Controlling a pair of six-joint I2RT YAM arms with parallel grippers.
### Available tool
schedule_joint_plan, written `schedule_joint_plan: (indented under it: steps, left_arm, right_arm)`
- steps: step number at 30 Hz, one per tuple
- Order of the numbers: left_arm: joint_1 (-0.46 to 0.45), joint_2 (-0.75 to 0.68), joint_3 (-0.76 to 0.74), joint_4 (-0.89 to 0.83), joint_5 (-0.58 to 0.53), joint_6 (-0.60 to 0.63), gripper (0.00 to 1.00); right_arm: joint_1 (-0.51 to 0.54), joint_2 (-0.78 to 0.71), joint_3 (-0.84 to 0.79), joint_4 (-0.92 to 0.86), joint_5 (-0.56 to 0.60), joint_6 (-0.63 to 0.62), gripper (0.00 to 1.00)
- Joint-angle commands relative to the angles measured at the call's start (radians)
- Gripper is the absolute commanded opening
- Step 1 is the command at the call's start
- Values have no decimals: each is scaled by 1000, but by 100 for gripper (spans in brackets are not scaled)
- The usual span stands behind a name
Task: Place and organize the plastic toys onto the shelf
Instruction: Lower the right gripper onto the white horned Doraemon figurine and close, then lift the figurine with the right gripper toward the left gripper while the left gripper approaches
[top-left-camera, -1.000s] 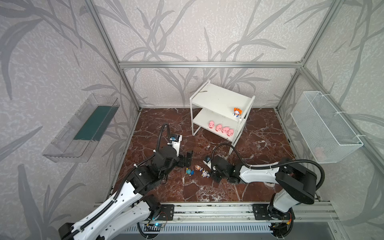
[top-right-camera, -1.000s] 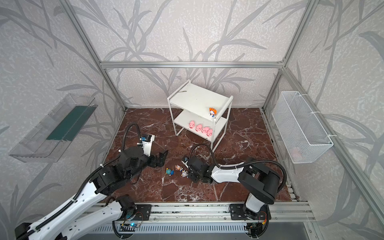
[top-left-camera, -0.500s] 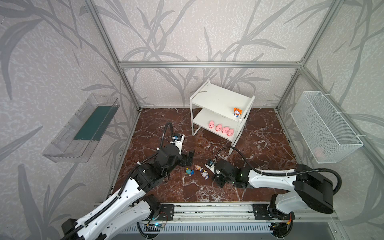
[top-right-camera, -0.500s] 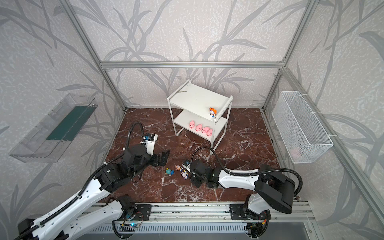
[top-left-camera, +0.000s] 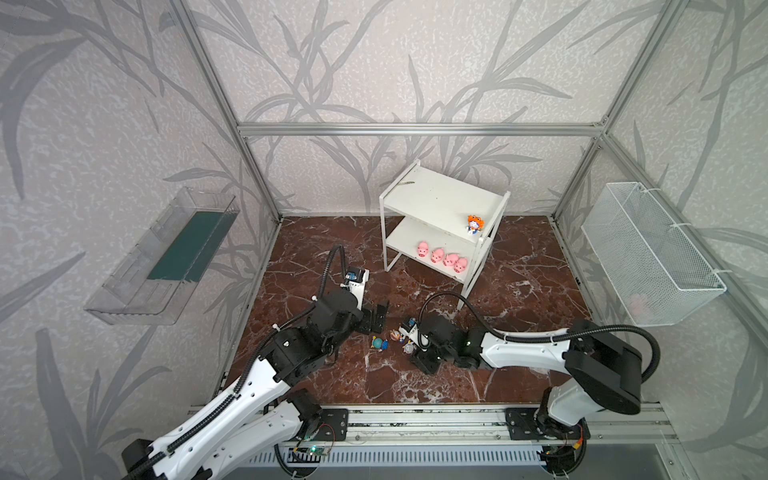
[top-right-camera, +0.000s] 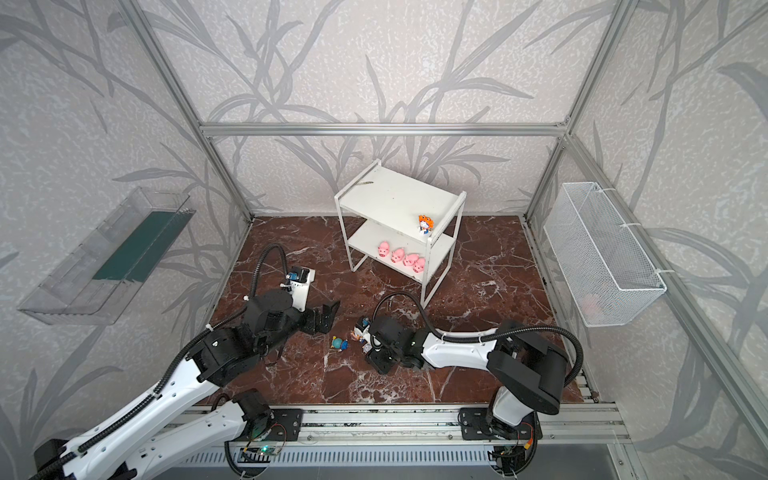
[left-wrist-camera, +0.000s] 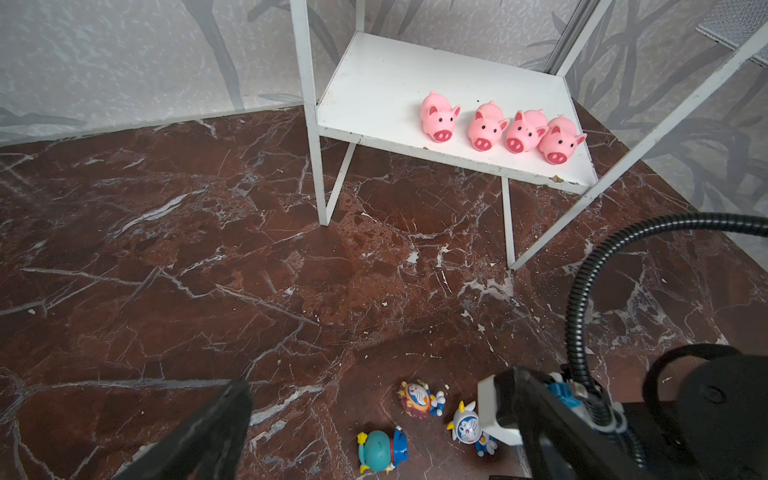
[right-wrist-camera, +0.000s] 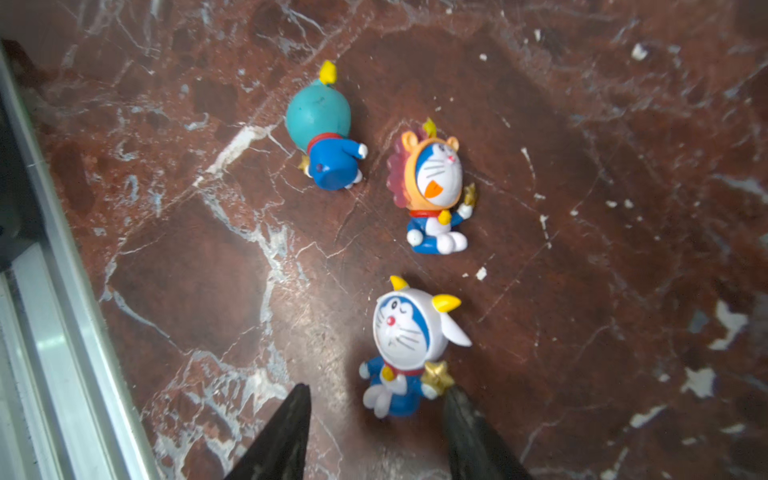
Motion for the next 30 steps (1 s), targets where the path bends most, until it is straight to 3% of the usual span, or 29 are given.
schedule_joint_plan:
  steps: [1,16,30]
  left_arm:
    - [6,-22,27,-21,-21,12,99]
    - [9,-3,22,-19,-6,10,99]
    - [12,111,36,-9,412,-108,99]
  right_arm:
    - [-14,35,28,14,-23,25,49]
    - [-13,34,13,59,-48,5,18]
    - [-13,-362,-239,345,61,-85,15]
